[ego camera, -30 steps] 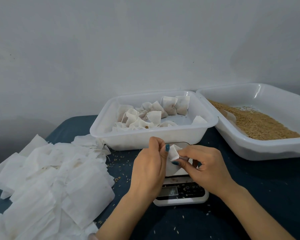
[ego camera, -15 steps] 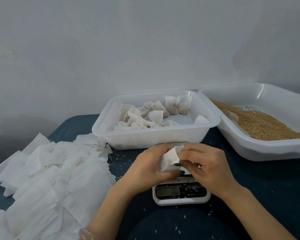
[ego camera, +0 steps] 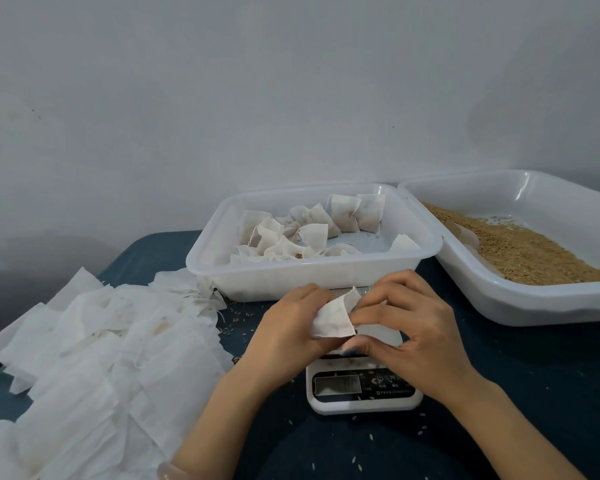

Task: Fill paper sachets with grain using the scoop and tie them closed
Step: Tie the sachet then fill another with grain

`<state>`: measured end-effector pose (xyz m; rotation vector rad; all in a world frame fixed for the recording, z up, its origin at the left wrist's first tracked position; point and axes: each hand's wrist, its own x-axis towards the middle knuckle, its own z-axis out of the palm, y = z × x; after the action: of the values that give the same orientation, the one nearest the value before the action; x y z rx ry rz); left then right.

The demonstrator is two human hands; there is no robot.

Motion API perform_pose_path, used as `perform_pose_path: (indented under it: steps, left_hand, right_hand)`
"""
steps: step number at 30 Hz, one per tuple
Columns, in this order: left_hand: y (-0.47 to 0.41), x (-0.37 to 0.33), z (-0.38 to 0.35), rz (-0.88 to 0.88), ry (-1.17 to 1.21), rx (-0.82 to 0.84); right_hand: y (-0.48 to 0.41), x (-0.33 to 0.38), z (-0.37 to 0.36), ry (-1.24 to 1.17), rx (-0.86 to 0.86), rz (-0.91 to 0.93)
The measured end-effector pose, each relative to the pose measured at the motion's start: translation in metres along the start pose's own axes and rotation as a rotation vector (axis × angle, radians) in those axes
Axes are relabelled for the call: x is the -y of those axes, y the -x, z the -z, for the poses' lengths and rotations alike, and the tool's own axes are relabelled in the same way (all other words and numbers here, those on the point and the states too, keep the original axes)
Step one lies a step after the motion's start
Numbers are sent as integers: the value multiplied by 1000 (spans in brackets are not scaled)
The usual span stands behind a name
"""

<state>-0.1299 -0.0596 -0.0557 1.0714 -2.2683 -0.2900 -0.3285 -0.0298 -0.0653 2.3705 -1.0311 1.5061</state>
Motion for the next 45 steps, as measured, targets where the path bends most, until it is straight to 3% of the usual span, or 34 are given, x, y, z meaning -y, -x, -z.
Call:
perform_pose_path:
  steps: [6, 15, 18, 21, 24, 26, 29, 34, 40, 42, 45]
  left_hand:
    - [0, 2, 0, 91, -17, -35]
    - [1, 5, -4, 192, 43, -51]
    - [1, 5, -5, 216, 77, -53]
    - [0, 3, -5, 228, 108, -73]
    - [-1, 2, -6, 227, 130, -77]
    - [-1, 1, -7, 225, 137, -72]
    - [0, 1, -9, 217, 144, -59]
    - [0, 0, -10, 222, 167, -55]
    - [1, 1, -10, 217, 154, -38]
    - [0, 2, -11, 217, 153, -36]
    - [0, 1, -10, 204, 154, -32]
  right_hand:
    - [-3, 2, 4, 2, -34, -118]
    - [-27, -12, 19, 261, -107, -345]
    - [-44, -41, 43, 430, -130, -517]
    - [-54, -86, 76, 489, 43, -830]
    - [-55, -113, 94, 577, 412, -1113]
    - [-55, -119, 94, 625, 621, -1176]
    - [-52, -124, 92, 647, 689, -1177]
    - [-49, -118, 94, 835, 663, -1067]
    - [-49, -118, 91, 743, 437, -1145]
    - [-48, -118, 91, 663, 361, -1160]
    - [-47, -127, 91, 295, 170, -1210]
